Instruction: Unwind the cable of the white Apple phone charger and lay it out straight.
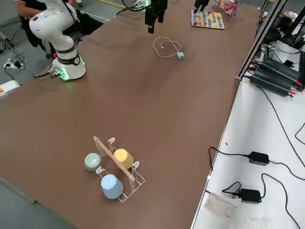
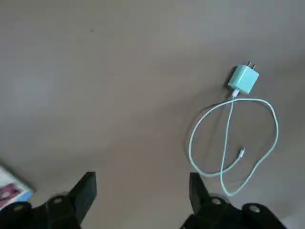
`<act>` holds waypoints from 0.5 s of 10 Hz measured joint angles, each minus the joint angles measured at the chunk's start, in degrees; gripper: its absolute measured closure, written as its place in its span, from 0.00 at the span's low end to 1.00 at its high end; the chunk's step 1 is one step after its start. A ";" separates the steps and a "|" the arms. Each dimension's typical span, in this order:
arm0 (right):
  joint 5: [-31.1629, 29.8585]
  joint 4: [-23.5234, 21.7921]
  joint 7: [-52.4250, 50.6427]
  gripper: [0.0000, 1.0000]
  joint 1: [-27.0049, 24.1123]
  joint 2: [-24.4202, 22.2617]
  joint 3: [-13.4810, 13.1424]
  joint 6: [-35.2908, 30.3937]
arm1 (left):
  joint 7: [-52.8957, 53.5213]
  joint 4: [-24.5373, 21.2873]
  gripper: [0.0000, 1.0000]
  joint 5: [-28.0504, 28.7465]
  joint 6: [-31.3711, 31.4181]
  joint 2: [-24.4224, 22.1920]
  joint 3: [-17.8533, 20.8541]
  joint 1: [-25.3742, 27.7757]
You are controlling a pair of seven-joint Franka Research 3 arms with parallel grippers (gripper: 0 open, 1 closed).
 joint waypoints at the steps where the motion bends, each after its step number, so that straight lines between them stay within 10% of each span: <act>1: 0.00 -0.02 0.00 0.00 0.00 0.01 0.06 -0.01 | -3.00 -0.92 0.14 2.67 2.48 2.19 -0.02 -2.35; 5: 0.00 -0.03 -0.01 0.00 0.01 0.01 0.20 -0.31 | -7.03 -1.13 0.19 5.64 8.08 9.01 -0.08 -7.97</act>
